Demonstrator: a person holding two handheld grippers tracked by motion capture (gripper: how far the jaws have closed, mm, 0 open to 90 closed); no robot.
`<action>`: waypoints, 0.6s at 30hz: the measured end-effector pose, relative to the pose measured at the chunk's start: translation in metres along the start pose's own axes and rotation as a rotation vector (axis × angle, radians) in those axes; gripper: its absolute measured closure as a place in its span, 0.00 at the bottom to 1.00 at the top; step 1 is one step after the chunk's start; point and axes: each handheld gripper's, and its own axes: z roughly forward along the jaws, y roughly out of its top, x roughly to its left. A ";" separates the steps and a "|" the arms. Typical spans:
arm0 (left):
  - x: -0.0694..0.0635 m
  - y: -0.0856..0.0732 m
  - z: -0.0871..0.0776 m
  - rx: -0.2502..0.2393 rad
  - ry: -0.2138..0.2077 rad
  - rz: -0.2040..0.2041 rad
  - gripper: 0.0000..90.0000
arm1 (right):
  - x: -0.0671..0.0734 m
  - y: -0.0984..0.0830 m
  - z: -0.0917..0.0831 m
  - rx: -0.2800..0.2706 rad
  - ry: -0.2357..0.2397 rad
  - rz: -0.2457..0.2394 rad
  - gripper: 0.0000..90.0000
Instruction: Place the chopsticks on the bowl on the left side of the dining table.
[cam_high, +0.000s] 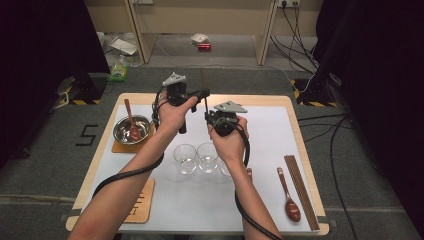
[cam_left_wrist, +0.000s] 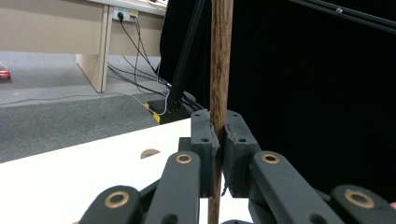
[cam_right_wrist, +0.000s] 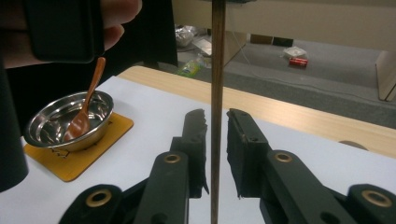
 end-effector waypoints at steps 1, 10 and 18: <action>0.001 0.001 -0.001 -0.001 0.005 0.003 0.93 | 0.000 0.000 -0.002 0.002 -0.006 -0.001 0.82; 0.014 0.006 -0.012 -0.031 0.042 0.004 0.93 | -0.015 -0.006 -0.015 0.011 -0.022 0.002 0.76; 0.024 0.013 -0.031 -0.066 0.066 -0.001 0.93 | -0.031 -0.018 -0.031 0.017 -0.054 0.022 0.74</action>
